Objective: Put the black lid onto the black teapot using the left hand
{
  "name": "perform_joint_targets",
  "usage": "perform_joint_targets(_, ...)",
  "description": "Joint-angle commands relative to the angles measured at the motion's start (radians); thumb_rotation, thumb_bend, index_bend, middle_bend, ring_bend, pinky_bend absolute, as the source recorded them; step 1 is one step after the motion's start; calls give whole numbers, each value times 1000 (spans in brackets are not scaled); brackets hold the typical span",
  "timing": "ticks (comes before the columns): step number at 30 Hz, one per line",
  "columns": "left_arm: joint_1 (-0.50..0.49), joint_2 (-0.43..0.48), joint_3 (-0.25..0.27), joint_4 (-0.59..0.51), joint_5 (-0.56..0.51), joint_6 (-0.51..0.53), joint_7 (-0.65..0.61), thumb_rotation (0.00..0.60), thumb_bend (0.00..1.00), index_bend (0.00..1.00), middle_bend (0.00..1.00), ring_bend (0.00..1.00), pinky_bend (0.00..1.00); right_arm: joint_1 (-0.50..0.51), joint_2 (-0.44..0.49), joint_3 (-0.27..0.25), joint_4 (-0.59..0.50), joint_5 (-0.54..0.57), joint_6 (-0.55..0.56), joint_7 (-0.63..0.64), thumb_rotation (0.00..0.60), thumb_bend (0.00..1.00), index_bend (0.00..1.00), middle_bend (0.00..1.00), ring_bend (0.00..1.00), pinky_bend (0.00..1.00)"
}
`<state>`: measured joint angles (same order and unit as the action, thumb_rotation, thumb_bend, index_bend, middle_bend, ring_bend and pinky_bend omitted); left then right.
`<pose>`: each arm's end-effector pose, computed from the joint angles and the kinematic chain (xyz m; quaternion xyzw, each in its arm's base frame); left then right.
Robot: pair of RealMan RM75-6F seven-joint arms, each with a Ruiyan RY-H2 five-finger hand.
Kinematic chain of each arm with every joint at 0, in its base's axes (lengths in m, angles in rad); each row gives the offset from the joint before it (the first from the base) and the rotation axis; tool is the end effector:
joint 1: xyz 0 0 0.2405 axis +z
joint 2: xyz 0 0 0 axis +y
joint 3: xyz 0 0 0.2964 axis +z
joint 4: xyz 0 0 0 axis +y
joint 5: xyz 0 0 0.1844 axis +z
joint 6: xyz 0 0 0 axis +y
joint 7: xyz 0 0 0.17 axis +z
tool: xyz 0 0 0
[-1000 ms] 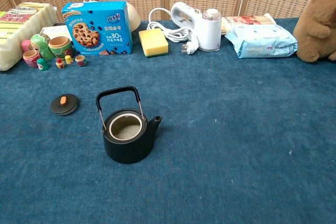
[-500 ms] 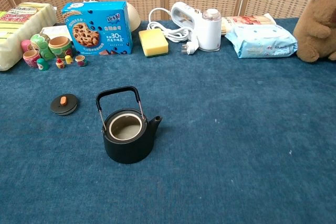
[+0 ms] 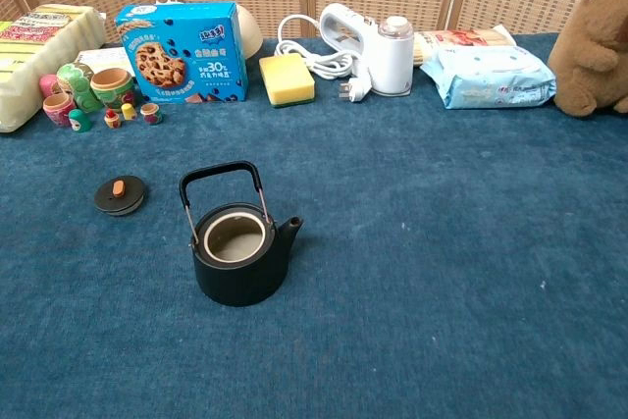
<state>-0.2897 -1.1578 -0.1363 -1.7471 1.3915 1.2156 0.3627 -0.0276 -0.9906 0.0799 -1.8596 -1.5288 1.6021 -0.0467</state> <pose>-0.2784 0.2798 0.1510 -0.6919 -0.3343 -0.3306 0.5480 -0.3034 -0.1748 0.2453 0.5417 -0.3902 0.4260 0.6106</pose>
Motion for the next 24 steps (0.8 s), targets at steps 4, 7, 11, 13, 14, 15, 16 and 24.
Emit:
perform_joint_targets(4, -99, -147, -36, 52, -126, -74, 185, 600, 87, 308, 0, 0, 42, -1, 7, 1, -3, 3, 2, 16, 600, 247, 117, 0, 0, 0)
perform_joint_targets(7, -127, -188, -39, 70, -173, -95, 247, 600, 87, 309, 0, 0, 42, -2, 14, 2, -2, 3, 3, 30, 600, 247, 117, 0, 0, 0)
perform_joint_targets(11, -168, -227, -31, 91, -242, -132, 356, 600, 87, 308, 0, 0, 42, -1, 19, -2, -2, 0, -4, 44, 600, 247, 117, 0, 0, 0)
perform_joint_targets(13, -187, -250, -32, 100, -270, -137, 397, 600, 87, 308, 0, 0, 42, 1, 21, -4, -2, -4, -7, 46, 600, 247, 117, 0, 0, 0)
perform_joint_targets(14, -193, -258, -32, 103, -280, -139, 410, 600, 90, 307, 0, 0, 43, 1, 21, -5, -2, -5, -9, 47, 600, 247, 117, 0, 0, 0)
perform_joint_targets(15, -203, -271, -31, 109, -295, -141, 428, 600, 99, 308, 0, 0, 42, 2, 22, -6, -2, -6, -10, 47, 600, 247, 117, 0, 0, 0)
perform_joint_targets(16, -211, -279, -31, 114, -304, -144, 442, 600, 107, 308, 0, 0, 42, 2, 22, -6, -3, -6, -11, 48, 600, 247, 117, 0, 0, 0)
perform_joint_targets(24, -251, -347, 1, 145, -379, -144, 526, 600, 125, 308, 0, 0, 42, 2, 29, -4, -2, -1, -10, 67, 600, 246, 117, 0, 0, 0)
